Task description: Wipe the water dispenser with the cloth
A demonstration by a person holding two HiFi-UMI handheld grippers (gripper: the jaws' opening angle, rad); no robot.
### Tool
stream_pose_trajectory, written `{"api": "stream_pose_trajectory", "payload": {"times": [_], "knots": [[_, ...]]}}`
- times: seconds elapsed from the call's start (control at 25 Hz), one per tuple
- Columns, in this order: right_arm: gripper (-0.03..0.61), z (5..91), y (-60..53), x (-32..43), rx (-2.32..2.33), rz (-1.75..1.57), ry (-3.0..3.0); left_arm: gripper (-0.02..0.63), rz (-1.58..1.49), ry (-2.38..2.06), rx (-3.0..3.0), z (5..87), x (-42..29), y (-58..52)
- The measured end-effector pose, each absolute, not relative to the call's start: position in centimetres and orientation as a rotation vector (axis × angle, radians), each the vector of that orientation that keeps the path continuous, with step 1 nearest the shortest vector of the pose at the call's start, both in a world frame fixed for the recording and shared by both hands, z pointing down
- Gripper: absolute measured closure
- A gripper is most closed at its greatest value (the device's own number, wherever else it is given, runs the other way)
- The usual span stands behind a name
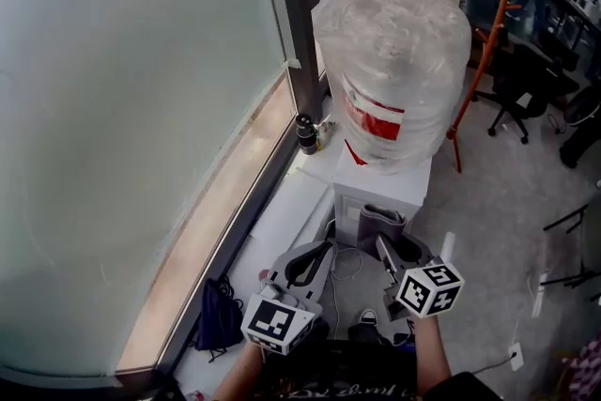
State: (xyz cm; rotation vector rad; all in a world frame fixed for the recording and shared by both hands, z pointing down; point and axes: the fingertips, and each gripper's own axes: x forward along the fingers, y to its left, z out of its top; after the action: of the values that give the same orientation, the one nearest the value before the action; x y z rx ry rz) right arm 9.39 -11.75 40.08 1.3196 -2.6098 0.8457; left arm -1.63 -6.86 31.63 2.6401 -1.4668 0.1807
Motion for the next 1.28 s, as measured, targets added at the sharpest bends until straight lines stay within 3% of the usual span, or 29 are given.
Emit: {"api": "stream_pose_trajectory", "payload": {"times": [0.72, 1.28], "knots": [[0.471, 48.5, -24.7, 1.0, 1.433, 0.939, -2.269, 0.594, 0.144, -1.289, 2.706, 35.3, -9.9, -8.2], [0.471, 54.4, -27.5, 6.4, 1.637, 1.072, -2.056, 0.594, 0.214, -1.192, 2.772, 38.6, -10.1, -8.1]]}}
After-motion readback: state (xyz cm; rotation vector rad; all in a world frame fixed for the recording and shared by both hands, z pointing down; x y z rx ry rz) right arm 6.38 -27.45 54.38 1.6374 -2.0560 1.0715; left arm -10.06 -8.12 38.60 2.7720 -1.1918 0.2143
